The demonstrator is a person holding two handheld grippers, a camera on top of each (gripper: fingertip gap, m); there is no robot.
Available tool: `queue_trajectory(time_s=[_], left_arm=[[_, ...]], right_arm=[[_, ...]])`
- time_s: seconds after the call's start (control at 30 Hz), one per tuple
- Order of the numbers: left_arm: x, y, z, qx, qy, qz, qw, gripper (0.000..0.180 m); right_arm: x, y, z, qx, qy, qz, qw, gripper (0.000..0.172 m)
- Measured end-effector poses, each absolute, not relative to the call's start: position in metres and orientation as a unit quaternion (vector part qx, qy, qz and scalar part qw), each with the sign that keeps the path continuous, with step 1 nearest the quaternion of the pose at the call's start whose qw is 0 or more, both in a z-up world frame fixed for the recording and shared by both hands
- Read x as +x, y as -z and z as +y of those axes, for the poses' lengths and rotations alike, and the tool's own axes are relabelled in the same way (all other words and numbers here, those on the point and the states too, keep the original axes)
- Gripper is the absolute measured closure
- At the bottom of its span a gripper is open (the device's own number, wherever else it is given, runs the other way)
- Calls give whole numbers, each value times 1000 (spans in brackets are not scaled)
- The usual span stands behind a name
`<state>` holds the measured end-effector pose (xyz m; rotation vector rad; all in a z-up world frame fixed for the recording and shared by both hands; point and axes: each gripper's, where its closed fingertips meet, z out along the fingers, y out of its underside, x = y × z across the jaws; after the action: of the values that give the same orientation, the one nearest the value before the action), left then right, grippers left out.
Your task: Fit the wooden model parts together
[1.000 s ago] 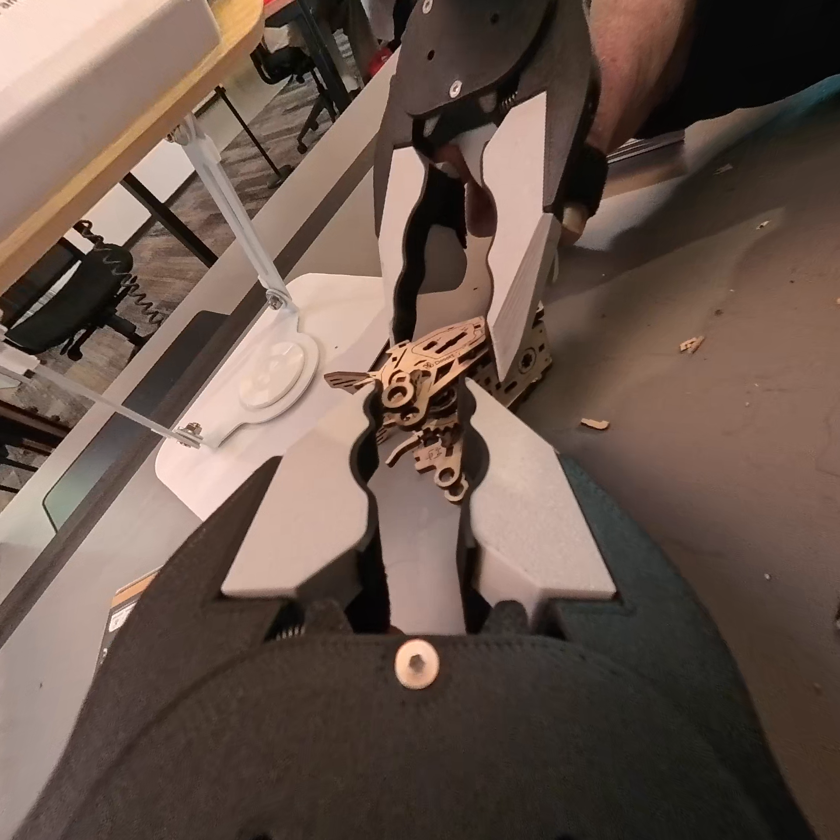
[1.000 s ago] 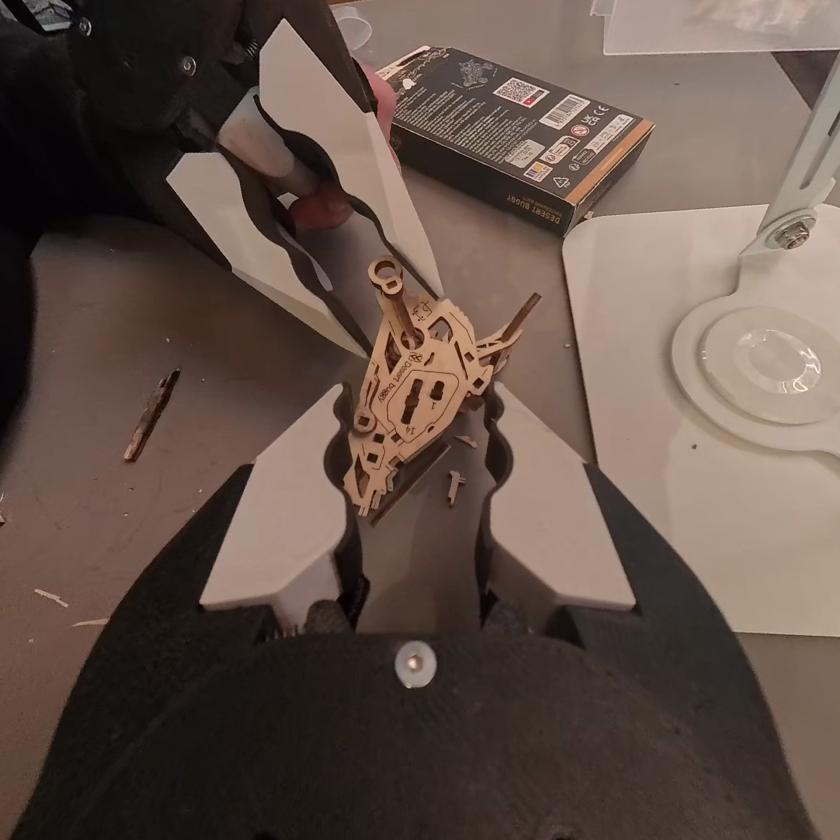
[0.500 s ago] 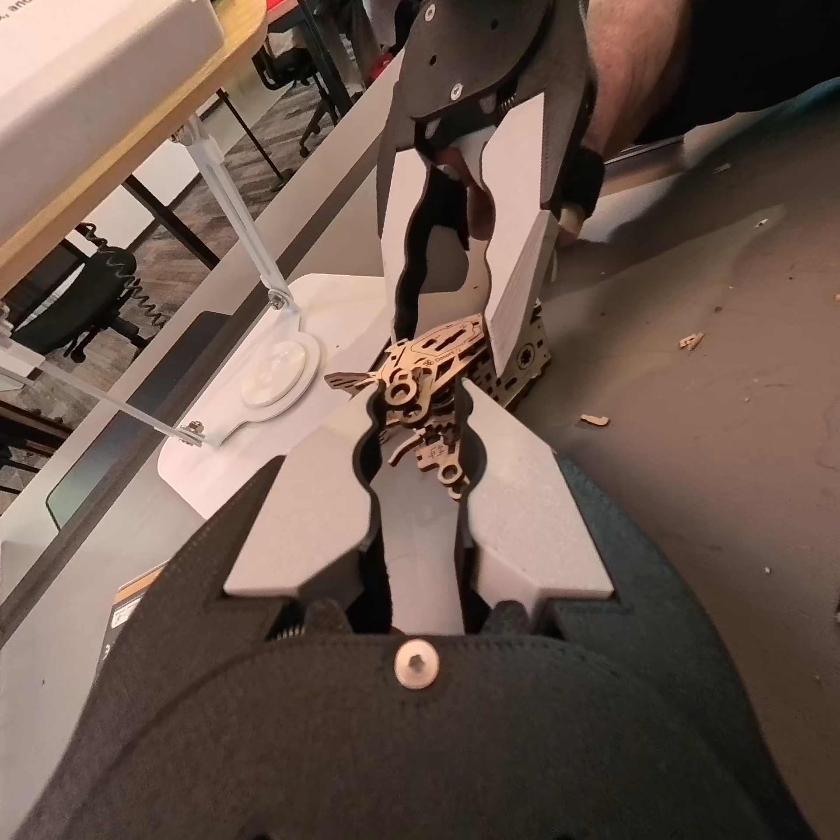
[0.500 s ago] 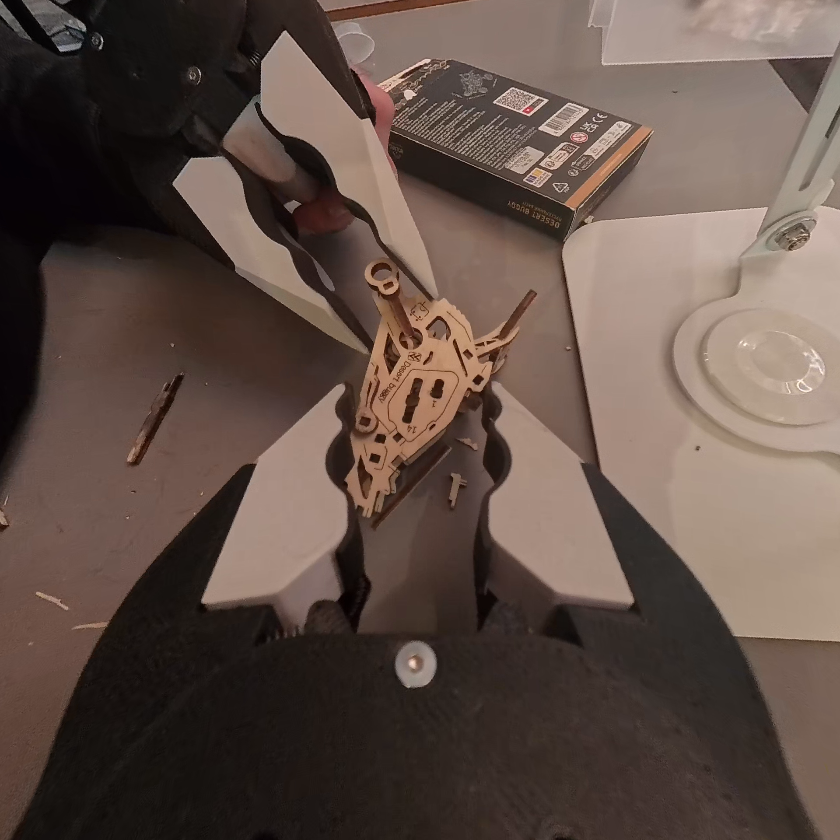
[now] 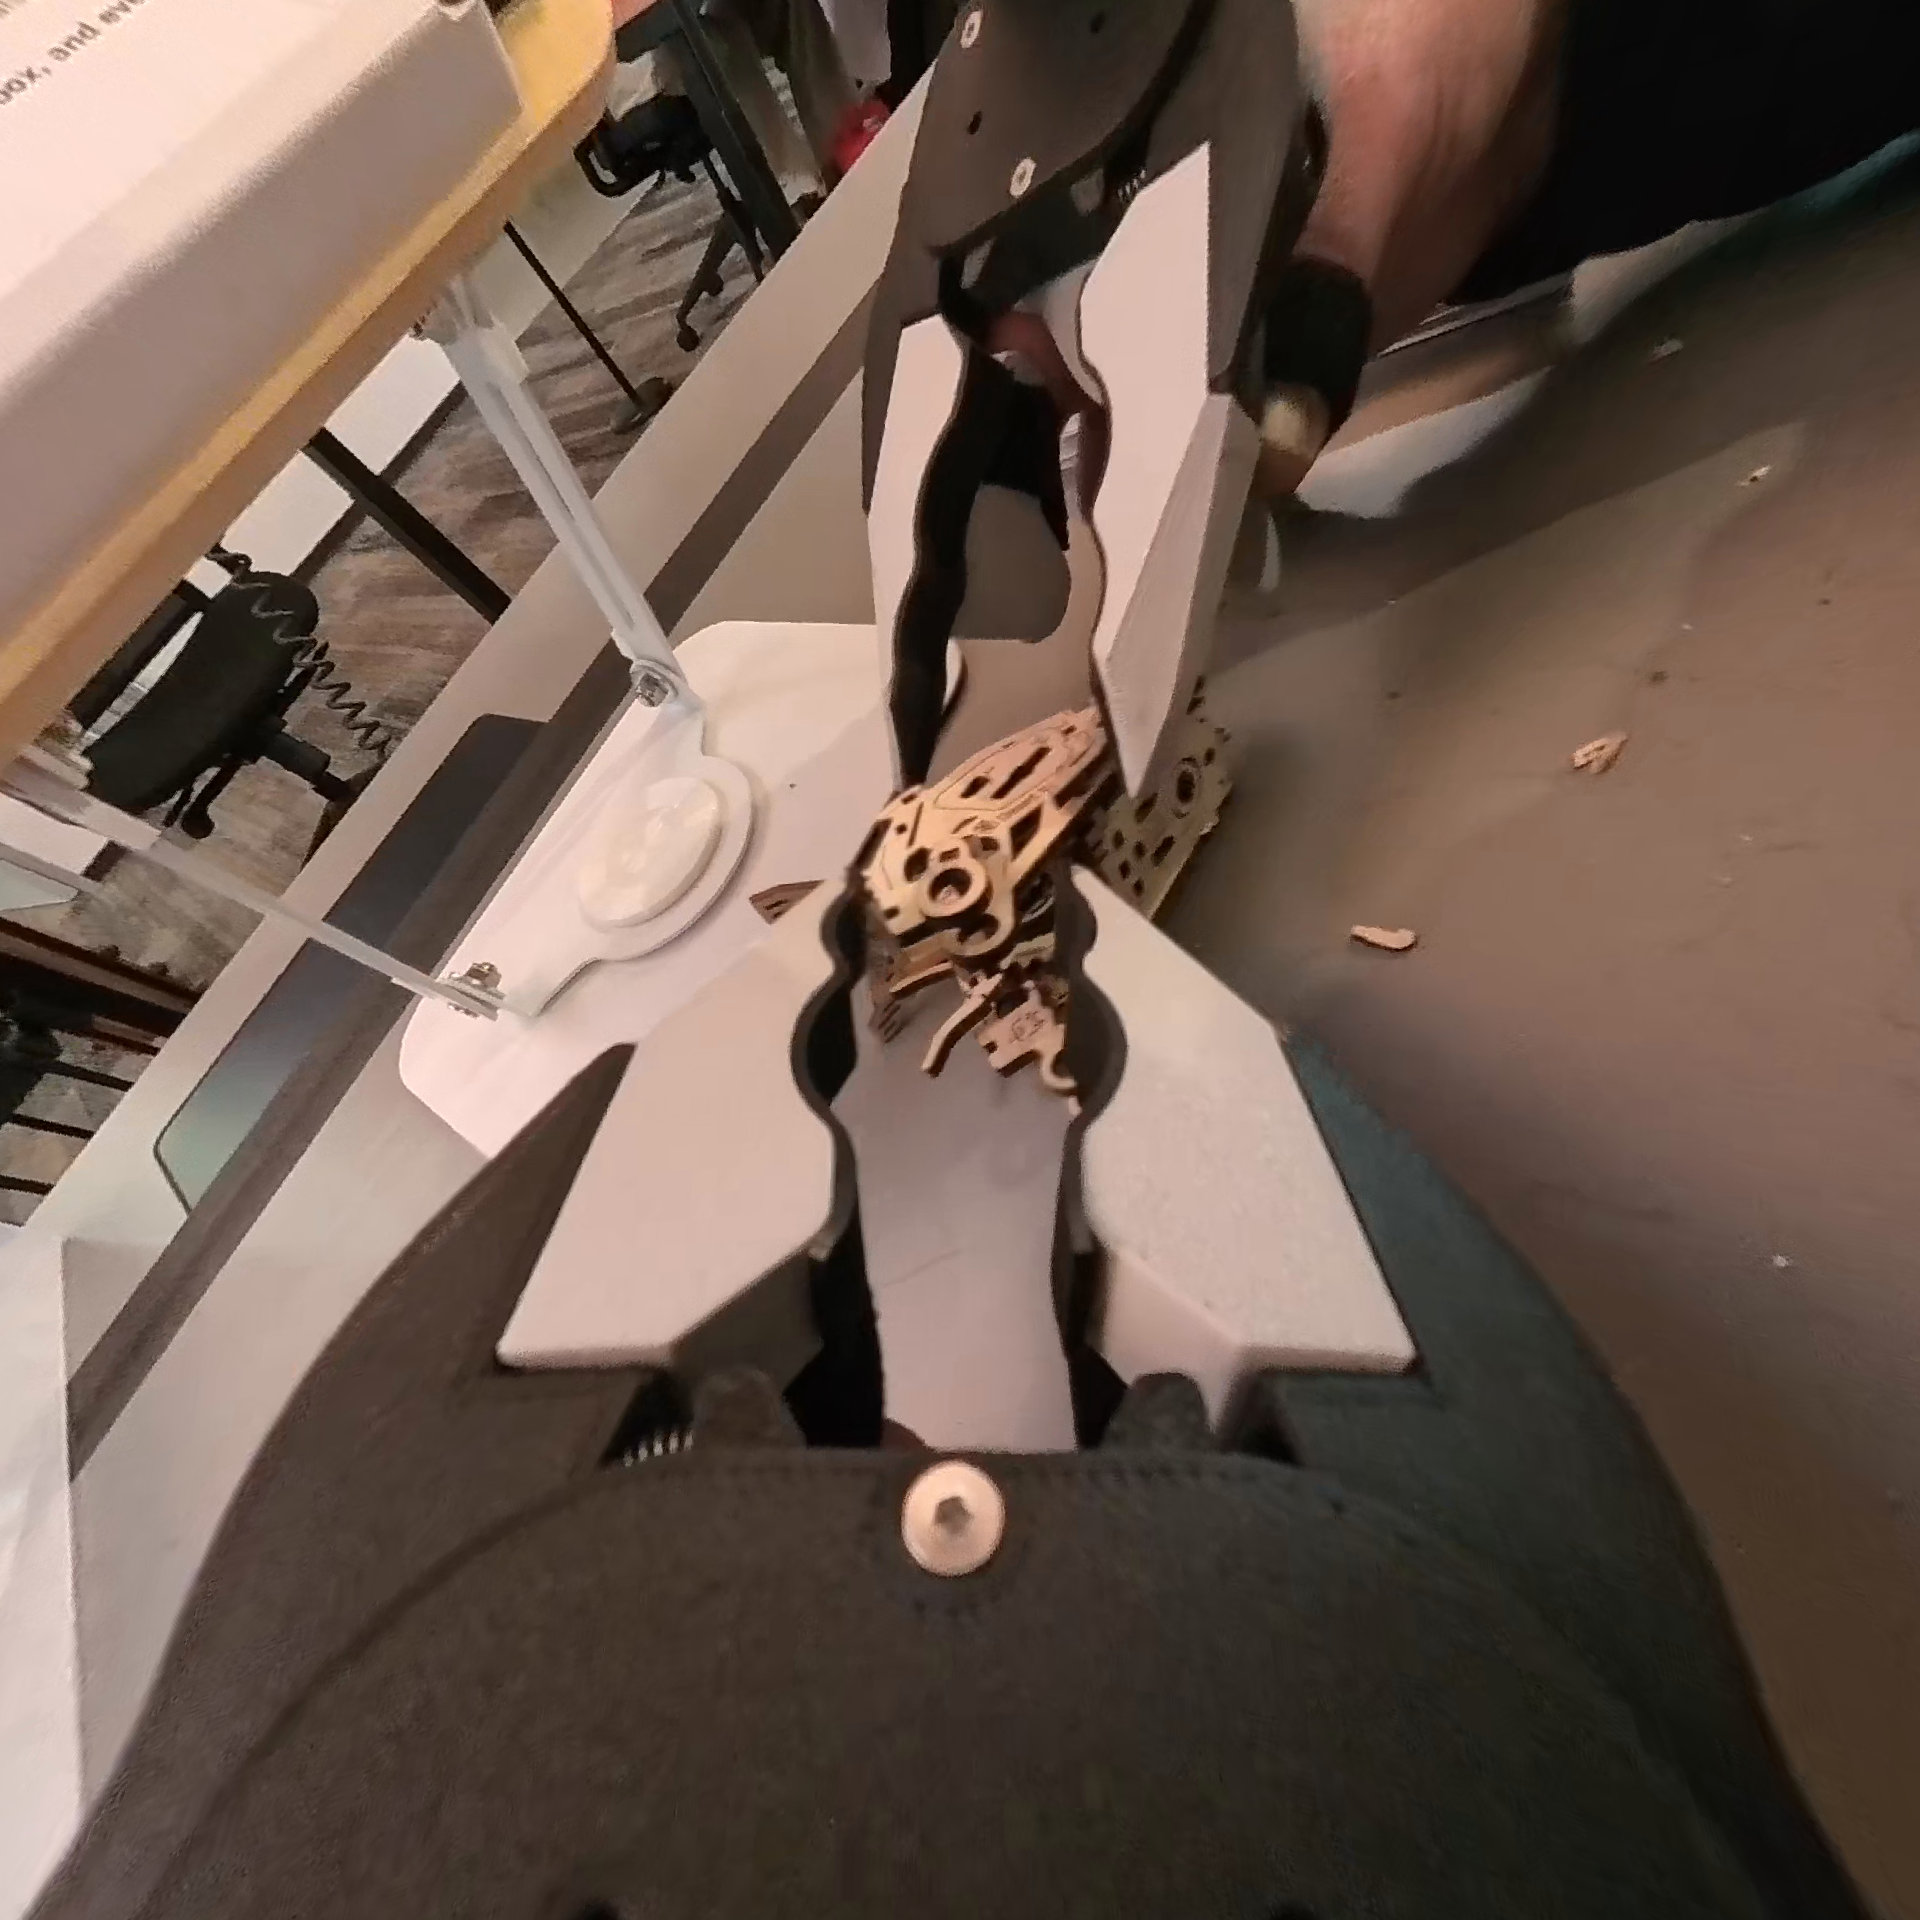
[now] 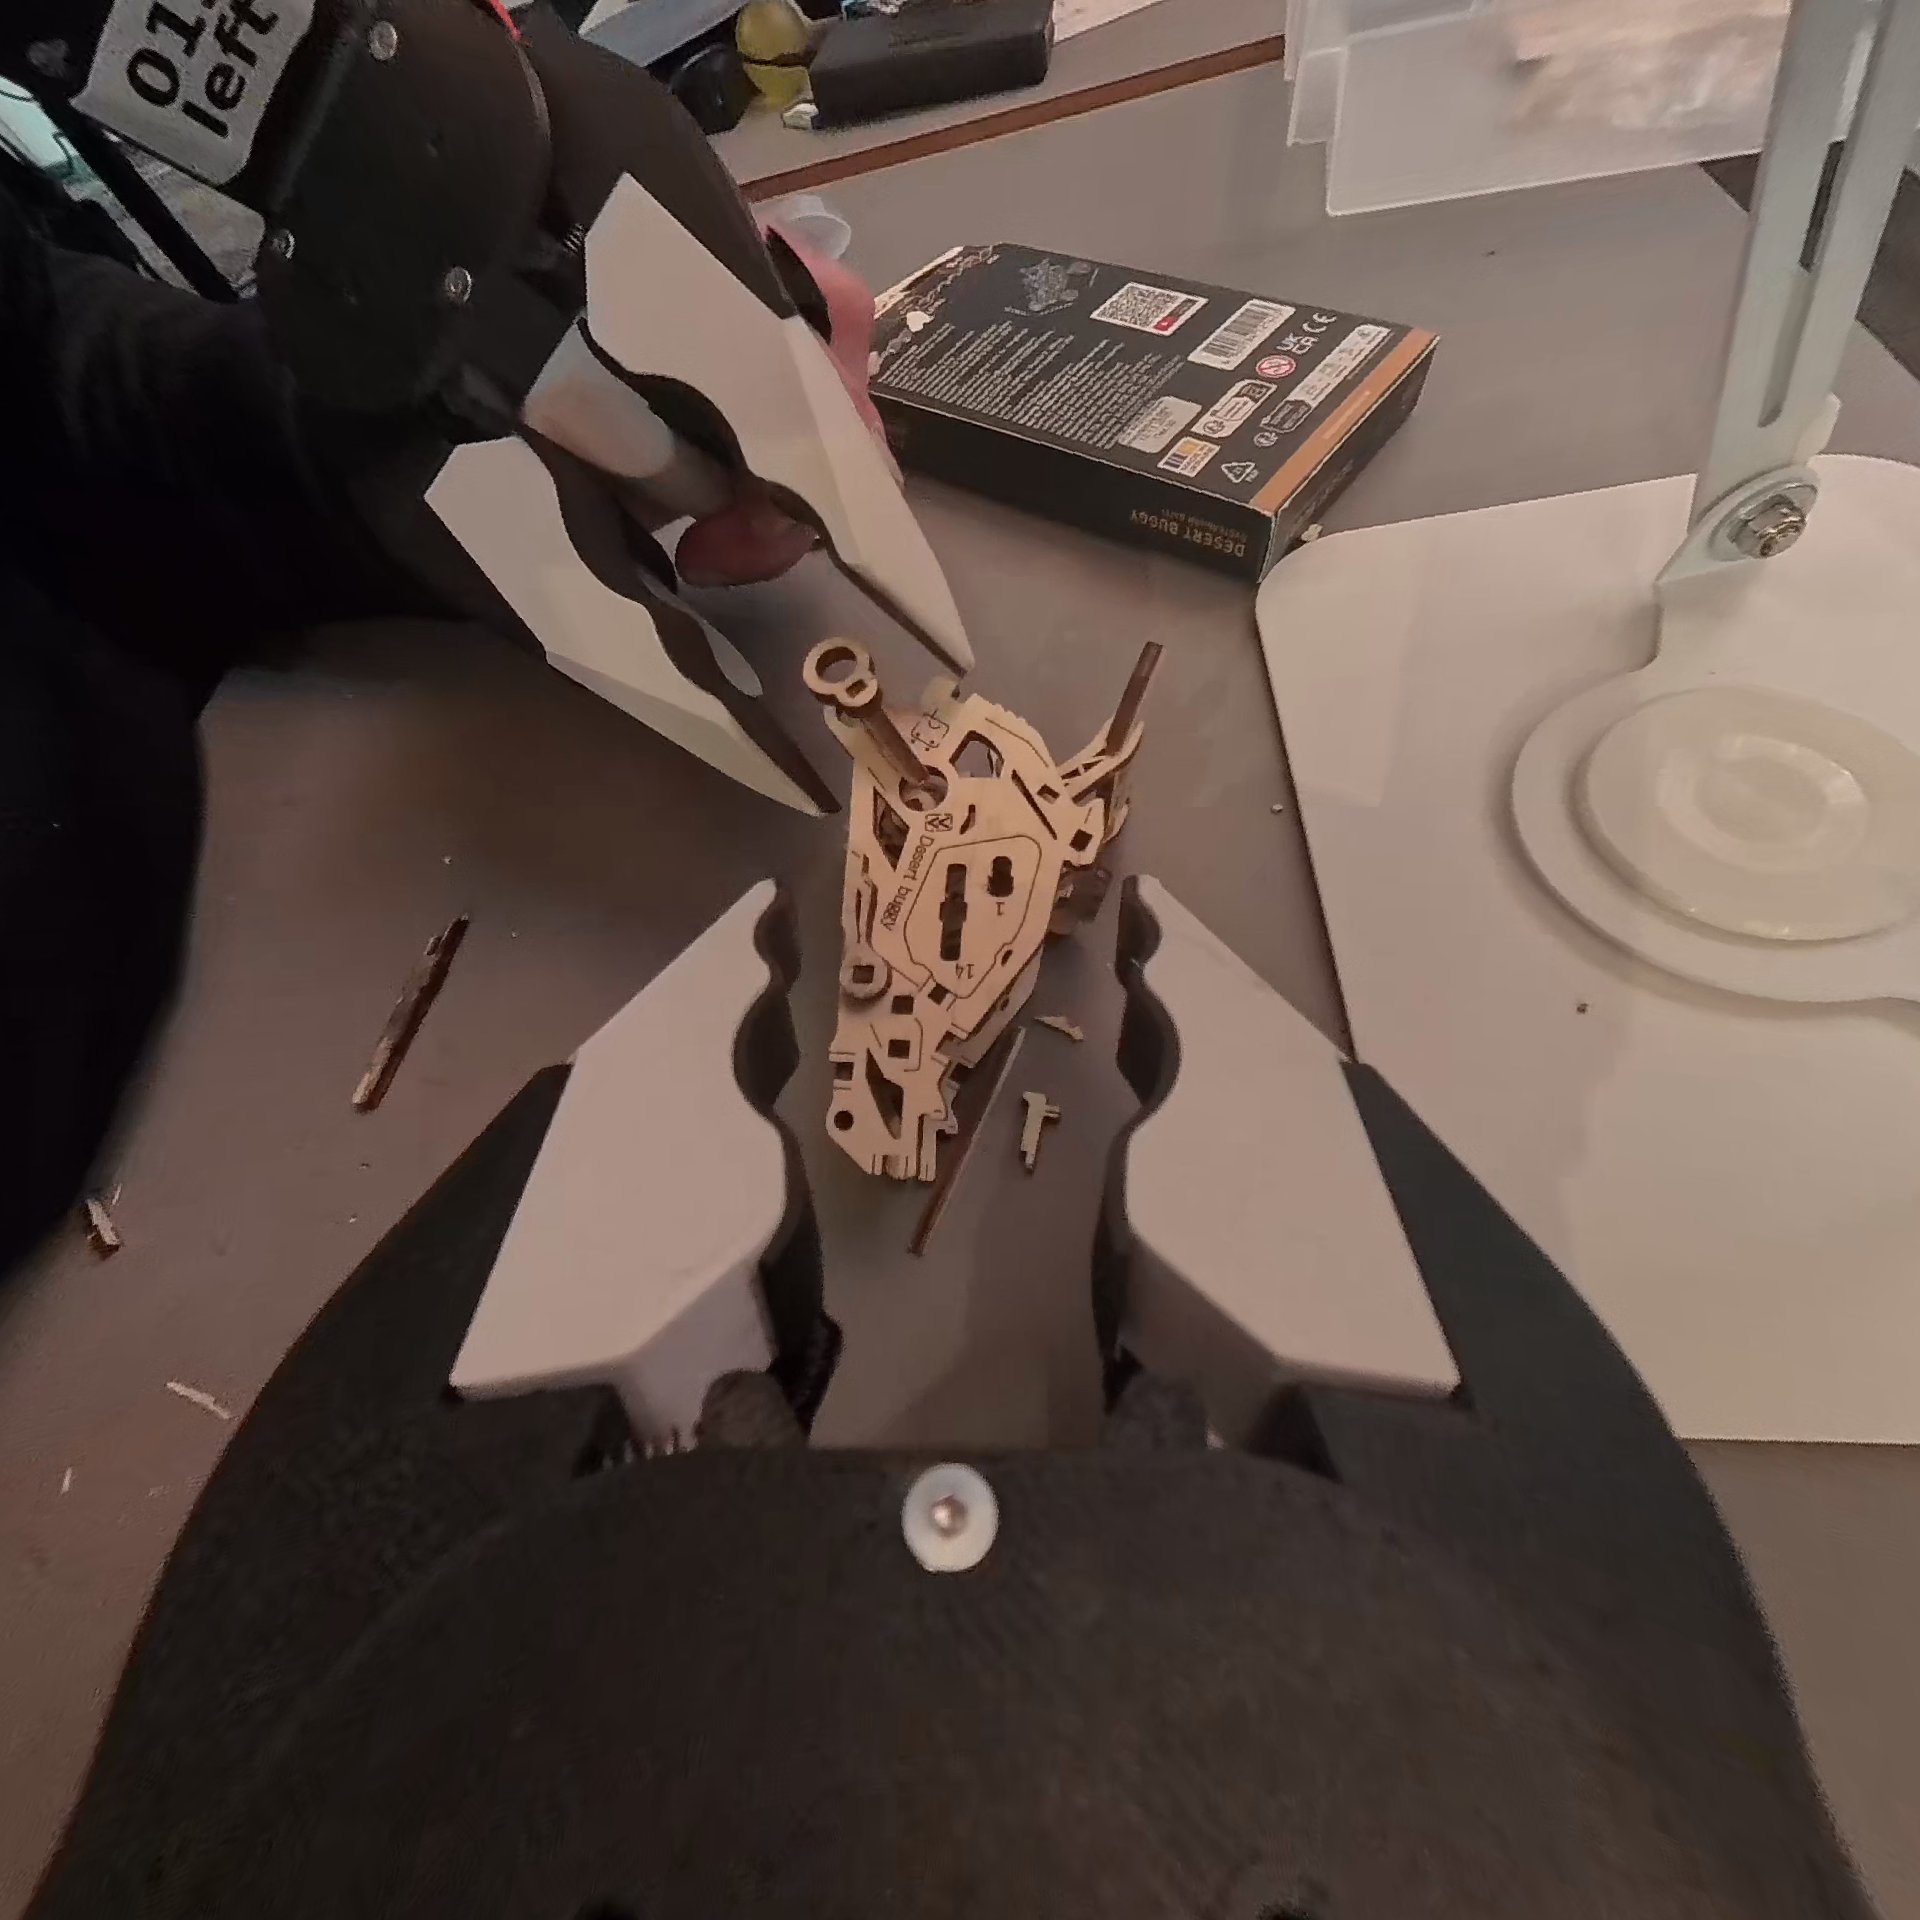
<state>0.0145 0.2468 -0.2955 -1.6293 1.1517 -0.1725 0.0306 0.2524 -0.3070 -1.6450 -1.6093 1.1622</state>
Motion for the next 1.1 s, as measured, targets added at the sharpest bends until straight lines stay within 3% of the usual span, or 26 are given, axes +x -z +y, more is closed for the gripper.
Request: queue_trajectory(time_s=[0.17,0.83,1.07,1.1], left_arm=[[16,307,249,-686,47,503,524,132],[15,306,252,-675,44,504,536,142],[14,306,255,-676,39,503,537,143],[12,304,257,-676,33,500,541,149]], right_arm=[[26,312,249,-611,-425,-606,279,111],[25,309,253,-608,-414,-607,300,114],[26,305,257,-606,-413,-602,316,127],[25,309,256,-608,-411,-604,311,129]])
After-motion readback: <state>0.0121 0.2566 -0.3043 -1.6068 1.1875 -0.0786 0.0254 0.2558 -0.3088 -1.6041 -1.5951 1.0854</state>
